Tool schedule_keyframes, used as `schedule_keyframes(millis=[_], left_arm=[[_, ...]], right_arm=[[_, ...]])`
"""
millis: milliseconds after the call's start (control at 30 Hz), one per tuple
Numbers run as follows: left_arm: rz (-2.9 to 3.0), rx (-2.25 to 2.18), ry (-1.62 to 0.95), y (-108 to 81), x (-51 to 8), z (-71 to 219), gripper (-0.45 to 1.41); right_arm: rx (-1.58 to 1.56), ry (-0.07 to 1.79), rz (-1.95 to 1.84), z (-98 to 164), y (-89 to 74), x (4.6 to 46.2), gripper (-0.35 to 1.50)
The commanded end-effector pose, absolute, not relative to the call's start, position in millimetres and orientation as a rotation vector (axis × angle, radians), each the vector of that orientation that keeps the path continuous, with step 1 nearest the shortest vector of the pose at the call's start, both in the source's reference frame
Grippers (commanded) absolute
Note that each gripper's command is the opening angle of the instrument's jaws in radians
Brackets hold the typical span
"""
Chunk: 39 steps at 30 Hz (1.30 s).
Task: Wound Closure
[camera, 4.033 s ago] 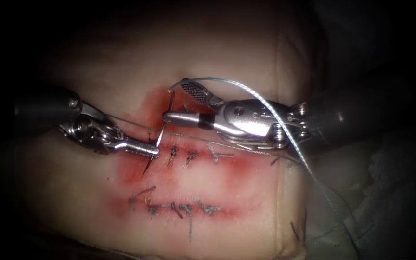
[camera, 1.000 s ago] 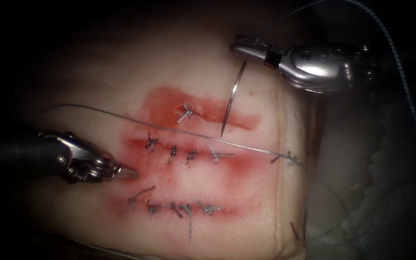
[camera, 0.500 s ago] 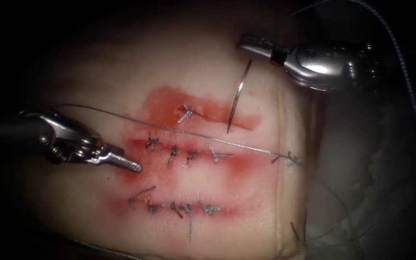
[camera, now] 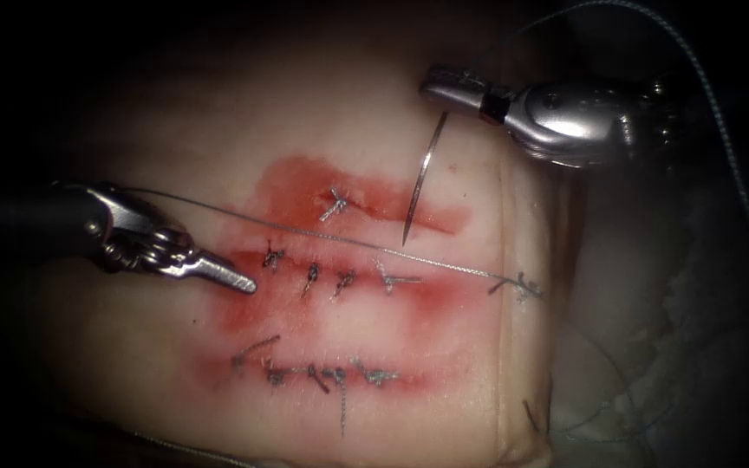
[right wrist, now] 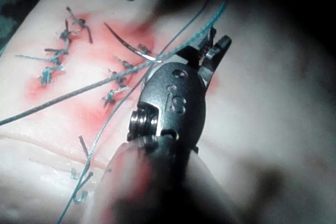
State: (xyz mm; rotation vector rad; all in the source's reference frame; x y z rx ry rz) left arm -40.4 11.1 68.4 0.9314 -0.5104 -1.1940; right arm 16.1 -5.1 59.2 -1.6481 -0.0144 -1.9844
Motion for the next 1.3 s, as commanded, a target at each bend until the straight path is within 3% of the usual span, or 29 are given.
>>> schedule_keyframes(millis=[33,700,767,800,867,967,1033,1067,1200,1300], left_arm=[[-1.193,0.92,-0.51,11.4,-41.2,68.7,0.61],[-1.193,0.92,-0.51,11.4,-41.1,68.7,0.61],[-1.238,0.944,-0.431,11.5,-41.0,68.7,0.67],[-1.187,0.906,-0.358,11.7,-40.5,68.9,0.33],[-1.196,0.874,-0.256,12.5,-39.9,68.9,0.06],[-1.232,0.895,-0.131,12.2,-39.6,69.2,0.03],[-1.198,0.868,-0.024,11.6,-39.5,69.4,-0.26],[-1.175,0.83,0.029,11.2,-39.4,69.5,-0.27],[-0.981,0.551,0.256,9.1,-37.9,69.5,0.01],[-0.878,0.328,0.418,7.6,-35.8,69.1,0.05]], right_arm=[[-1.651,-0.014,-1.981,59.4,-5.1,16.9,-0.35],[-1.651,-0.014,-1.981,59.4,-5.1,16.9,-0.35],[-1.651,-0.014,-1.981,59.4,-5.1,16.9,-0.35],[-1.651,-0.014,-1.981,59.4,-5.1,16.9,-0.35],[-1.651,-0.014,-1.981,59.4,-5.1,16.9,-0.35],[-1.651,-0.014,-1.981,59.4,-5.1,16.9,-0.35],[-1.651,-0.014,-1.981,59.4,-5.1,16.9,-0.35],[-1.651,-0.014,-1.981,59.4,-5.1,16.9,-0.35],[-1.651,-0.014,-1.981,59.4,-5.1,16.9,-0.35],[-1.651,-0.014,-1.981,59.4,-5.1,16.9,-0.35]])
